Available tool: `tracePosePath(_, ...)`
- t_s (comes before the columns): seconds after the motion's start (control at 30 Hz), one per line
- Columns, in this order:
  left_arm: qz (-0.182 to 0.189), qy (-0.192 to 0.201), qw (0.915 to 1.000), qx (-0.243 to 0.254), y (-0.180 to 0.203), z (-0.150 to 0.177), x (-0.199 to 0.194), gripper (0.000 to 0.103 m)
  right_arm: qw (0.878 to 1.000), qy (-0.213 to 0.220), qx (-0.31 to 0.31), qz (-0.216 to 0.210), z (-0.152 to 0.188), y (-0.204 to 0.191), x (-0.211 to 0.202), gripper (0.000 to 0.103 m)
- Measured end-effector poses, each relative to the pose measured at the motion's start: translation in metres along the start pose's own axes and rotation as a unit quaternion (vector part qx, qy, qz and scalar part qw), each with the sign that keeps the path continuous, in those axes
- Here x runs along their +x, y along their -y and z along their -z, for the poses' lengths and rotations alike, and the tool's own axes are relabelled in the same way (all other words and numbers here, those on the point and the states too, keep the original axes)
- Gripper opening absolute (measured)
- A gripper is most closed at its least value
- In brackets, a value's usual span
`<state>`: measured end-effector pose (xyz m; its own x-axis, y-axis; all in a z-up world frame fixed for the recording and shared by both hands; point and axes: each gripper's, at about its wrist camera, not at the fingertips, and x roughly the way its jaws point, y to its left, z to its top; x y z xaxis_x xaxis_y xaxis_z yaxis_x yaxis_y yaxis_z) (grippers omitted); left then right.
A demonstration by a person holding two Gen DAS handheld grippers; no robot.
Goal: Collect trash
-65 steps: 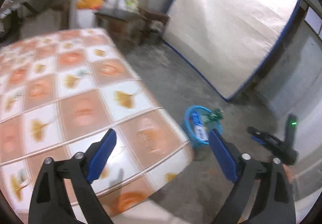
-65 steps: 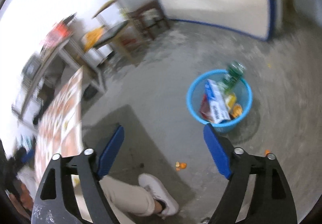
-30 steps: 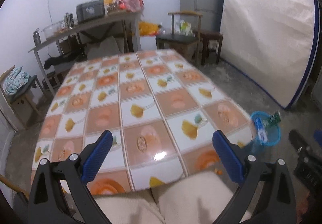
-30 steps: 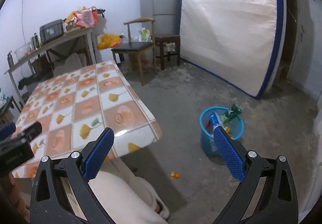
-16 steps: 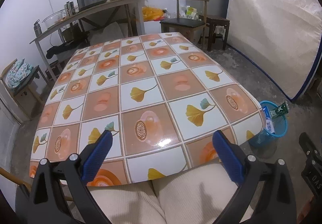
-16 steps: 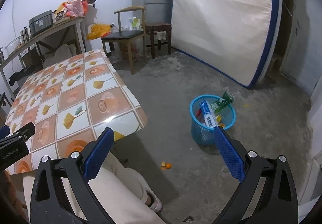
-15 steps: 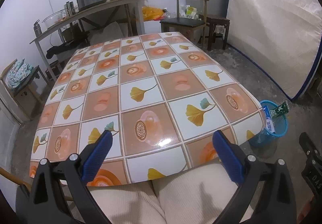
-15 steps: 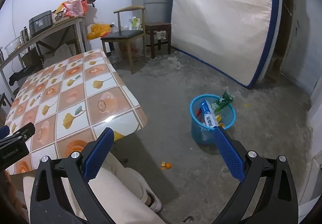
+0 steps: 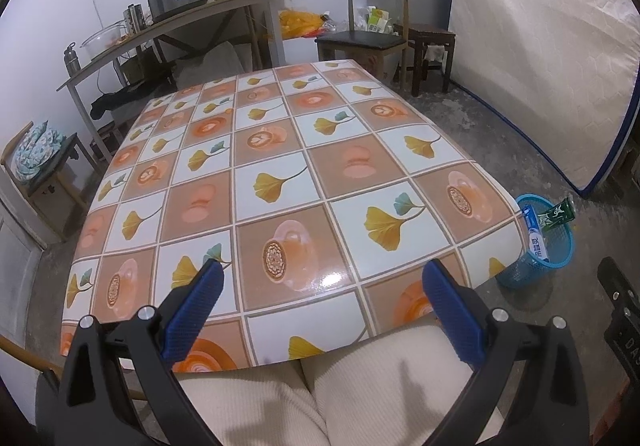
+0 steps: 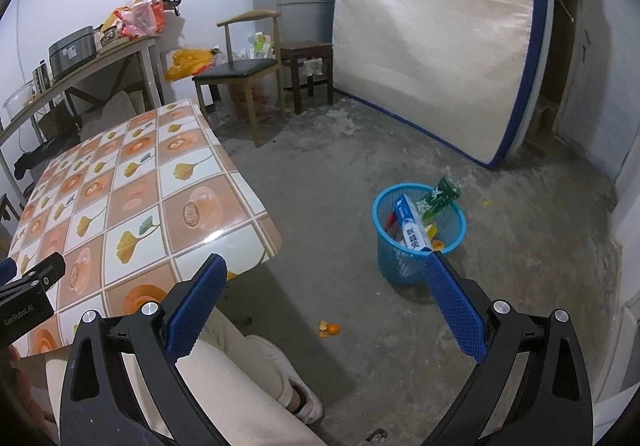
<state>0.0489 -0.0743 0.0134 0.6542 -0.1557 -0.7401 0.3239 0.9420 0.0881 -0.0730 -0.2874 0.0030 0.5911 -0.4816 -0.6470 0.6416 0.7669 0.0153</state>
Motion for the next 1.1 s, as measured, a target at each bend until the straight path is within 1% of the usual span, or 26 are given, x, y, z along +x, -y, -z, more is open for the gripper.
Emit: tracePosePath(1.1,0.008,-0.008,0.9999,0.004,-0.0003,0.0023,0.0028,0.097,1.0,0.003,0.001,0.004,0.0005,0.0003,-0.0006,0.095)
